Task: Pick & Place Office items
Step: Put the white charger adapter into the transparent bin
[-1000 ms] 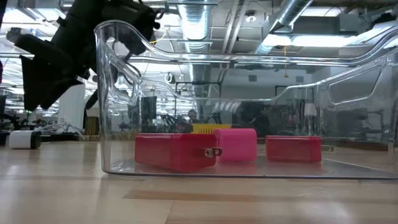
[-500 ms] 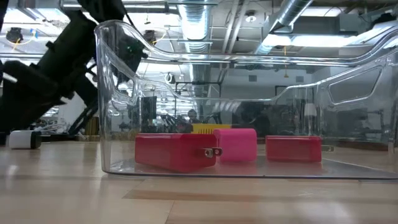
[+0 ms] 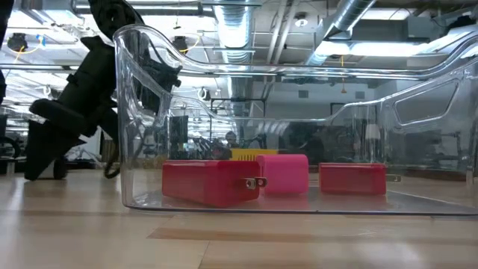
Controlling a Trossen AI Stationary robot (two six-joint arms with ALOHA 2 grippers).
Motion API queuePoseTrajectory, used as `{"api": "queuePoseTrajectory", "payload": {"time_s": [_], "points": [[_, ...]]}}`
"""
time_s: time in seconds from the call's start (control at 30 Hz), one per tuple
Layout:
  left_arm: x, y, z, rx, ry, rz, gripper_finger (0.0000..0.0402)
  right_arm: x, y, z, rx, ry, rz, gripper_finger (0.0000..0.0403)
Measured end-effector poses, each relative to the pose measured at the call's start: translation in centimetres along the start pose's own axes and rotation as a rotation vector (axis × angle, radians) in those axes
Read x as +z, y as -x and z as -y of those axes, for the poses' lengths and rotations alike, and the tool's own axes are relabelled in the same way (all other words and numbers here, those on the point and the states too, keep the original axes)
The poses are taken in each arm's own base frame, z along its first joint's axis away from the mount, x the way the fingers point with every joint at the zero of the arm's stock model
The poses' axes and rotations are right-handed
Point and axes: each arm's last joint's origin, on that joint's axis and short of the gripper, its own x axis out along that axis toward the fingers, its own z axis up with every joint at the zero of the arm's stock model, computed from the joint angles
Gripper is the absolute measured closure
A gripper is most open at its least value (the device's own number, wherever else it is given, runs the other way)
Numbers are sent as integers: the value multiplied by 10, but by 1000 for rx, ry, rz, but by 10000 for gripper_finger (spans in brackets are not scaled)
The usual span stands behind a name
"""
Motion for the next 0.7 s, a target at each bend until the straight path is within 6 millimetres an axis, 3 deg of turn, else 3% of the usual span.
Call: {"api": "queuePoseTrajectory", "payload": {"time_s": [0.47, 0.7], "points": [[7, 1, -2, -41, 12, 47, 192, 0, 0, 0, 0, 0, 0, 202], [9, 2, -2, -43, 12, 68, 249, 0, 0, 0, 0, 1, 0, 202]]}}
